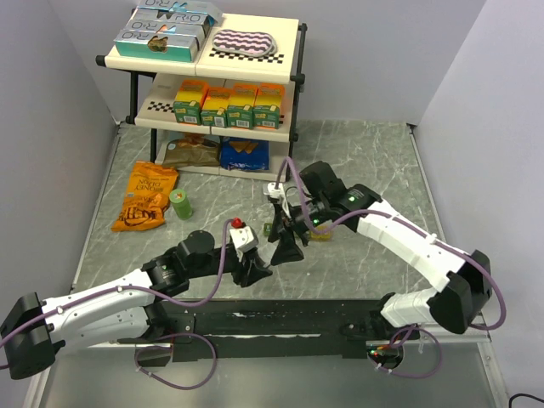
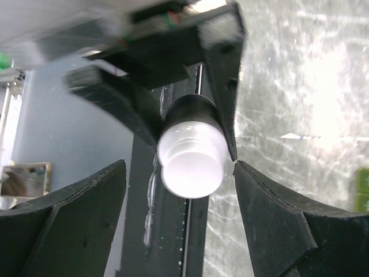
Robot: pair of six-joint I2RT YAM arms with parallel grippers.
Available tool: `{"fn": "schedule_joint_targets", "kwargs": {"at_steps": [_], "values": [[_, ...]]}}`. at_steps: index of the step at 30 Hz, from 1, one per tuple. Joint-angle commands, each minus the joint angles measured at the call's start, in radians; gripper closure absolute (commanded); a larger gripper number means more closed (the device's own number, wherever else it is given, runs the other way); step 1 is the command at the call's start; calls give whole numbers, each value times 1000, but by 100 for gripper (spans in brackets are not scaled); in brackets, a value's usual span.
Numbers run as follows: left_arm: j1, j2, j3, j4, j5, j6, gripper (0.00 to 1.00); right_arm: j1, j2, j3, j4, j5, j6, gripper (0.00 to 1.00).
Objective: Sort the pills into containers
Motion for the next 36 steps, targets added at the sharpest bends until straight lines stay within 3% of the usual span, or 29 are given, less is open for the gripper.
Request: {"fn": "schedule_joint_targets", "kwargs": {"at_steps": [1, 3, 5, 8, 9, 12, 14, 17, 18, 21, 25, 32, 36], "values": [[3, -4, 18, 84, -49, -27, 99, 11, 42, 31, 44, 17, 109, 19], [2, 2, 21, 89, -57, -29, 99, 20, 56, 41, 36, 23, 110, 20], [2, 6, 24, 87, -68, -29, 99, 24, 63, 52, 33, 28, 104, 28], [3, 11, 26, 83, -62, -27, 99, 25, 77, 78, -2, 12, 78, 53], [3, 12, 24, 83, -55, -23, 99, 27, 82, 84, -11, 6, 57, 67], [2, 22, 21, 81, 4, 0, 99, 28, 94, 112, -60, -28, -29, 85], [3, 28, 20, 83, 70, 12, 99, 40, 97, 139, -147, -69, -142, 87], [3, 31, 24, 83, 145, 38, 99, 71, 42, 94, -232, -94, -495, 88], [3, 29, 26, 83, 191, 51, 99, 82, 15, 63, -217, -74, -657, 88], [3, 28, 36, 66, 239, 72, 99, 94, -36, 9, -216, -51, -854, 86], [5, 35, 49, 37, 242, 91, 99, 90, -21, 41, -215, -23, -875, 87], [3, 37, 44, 50, 251, 81, 99, 14, -32, 87, -269, -118, -893, 85], [5, 22, 41, 52, 229, 80, 99, 11, -35, 61, -247, -153, -821, 78]]}}
